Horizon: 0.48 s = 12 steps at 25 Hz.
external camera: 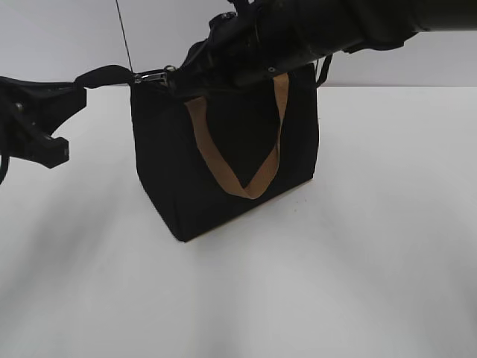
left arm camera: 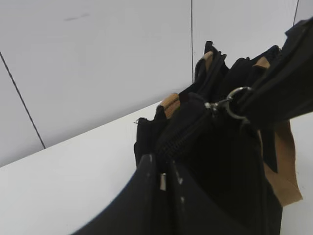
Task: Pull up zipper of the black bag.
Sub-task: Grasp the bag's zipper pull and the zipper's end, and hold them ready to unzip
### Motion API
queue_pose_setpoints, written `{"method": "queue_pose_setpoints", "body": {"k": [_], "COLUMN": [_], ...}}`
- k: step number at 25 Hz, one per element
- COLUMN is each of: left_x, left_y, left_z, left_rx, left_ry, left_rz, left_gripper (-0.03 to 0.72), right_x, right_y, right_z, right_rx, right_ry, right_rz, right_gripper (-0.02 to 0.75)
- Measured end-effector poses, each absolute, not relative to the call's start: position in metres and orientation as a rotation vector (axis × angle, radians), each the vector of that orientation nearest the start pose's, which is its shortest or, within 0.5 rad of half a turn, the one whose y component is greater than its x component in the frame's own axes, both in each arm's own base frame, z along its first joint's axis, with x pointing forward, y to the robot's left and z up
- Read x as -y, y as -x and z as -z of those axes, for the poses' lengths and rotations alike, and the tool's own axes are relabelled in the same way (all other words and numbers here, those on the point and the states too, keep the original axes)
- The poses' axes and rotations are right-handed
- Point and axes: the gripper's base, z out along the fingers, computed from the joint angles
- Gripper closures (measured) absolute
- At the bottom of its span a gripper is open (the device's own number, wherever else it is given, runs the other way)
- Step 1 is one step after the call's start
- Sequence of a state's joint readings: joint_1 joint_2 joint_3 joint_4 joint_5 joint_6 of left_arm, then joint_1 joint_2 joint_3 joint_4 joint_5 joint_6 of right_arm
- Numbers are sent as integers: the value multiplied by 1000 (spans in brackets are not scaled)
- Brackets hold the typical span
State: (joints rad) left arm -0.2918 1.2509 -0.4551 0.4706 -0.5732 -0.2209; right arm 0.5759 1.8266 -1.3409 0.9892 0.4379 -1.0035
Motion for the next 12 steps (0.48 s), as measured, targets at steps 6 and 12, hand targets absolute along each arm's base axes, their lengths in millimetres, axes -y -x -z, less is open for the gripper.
{"method": "queue_pose_setpoints", "body": {"k": [6,12], "left_x": [89,88], "left_y": [-223,-223], "left_z": [-238,-236], "left_rx": [-1688,-1713], "left_ry": [-590,-592], "left_rz": [284,273], "left_gripper": [668,668], "right_x": [-248,-238], "right_y": [-330,-338], "right_z": [-272,-272], "right_rx": [-2041,-2039], "right_ry": [879,843], "right_rz": [-672,-630], "right_gripper": [752,752]}}
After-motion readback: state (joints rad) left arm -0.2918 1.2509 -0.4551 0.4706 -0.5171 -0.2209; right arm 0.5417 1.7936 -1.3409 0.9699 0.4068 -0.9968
